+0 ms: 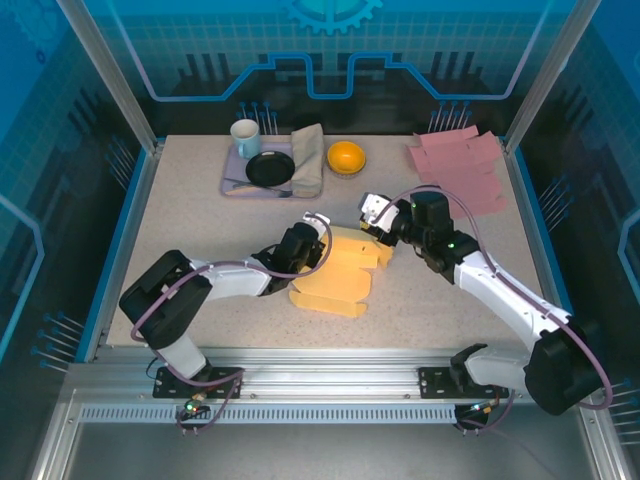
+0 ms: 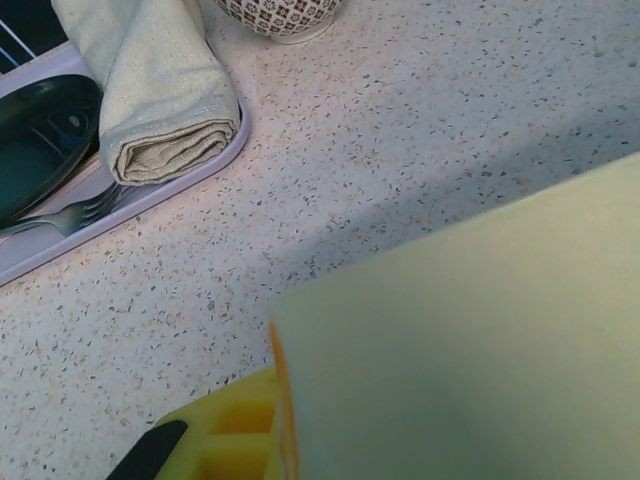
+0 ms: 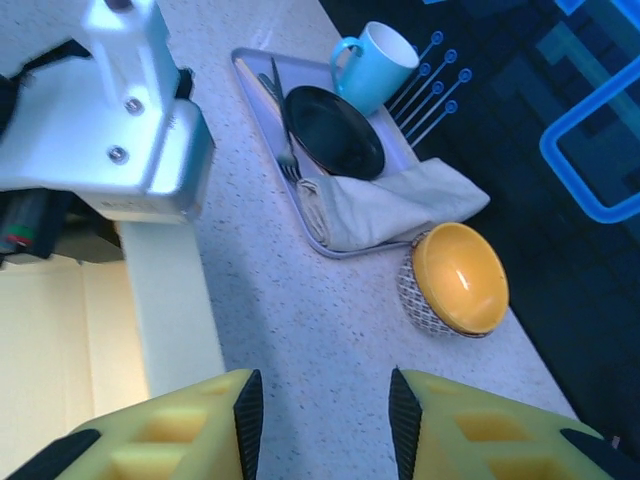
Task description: Fold the paper box
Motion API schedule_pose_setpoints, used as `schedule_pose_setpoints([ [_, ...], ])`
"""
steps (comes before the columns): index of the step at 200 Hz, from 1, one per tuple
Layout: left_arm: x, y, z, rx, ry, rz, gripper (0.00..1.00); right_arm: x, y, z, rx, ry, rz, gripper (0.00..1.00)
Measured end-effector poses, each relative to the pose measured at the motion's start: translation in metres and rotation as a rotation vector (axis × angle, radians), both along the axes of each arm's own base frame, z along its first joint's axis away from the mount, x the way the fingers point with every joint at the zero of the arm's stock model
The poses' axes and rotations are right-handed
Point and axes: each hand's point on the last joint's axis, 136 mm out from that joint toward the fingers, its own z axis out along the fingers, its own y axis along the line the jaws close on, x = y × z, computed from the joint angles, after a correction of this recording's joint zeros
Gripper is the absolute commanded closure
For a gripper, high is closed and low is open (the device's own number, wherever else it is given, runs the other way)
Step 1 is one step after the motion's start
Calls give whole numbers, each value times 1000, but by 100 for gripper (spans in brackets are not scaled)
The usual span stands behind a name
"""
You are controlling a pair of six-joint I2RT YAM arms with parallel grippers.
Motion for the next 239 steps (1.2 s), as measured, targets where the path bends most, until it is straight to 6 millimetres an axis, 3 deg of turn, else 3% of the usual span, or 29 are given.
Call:
schedule_pose_setpoints([
  [36, -2, -2, -2, -10, -12, -23, 90, 7, 5, 3, 41, 80, -30, 66],
  [52, -4, -2, -6, -25, 0, -42, 89, 12, 8, -7, 39, 114, -40, 66],
  [101, -4, 2, -15, -80, 60, -101, 88, 14, 12, -77, -58, 295, -68, 68],
  [127, -5, 1, -17, -71, 67, -122, 86, 11, 12, -104, -115, 359, -76, 68],
  [239, -7, 13, -31, -111, 127, -15, 74, 18, 20, -108, -120, 364, -67, 70],
])
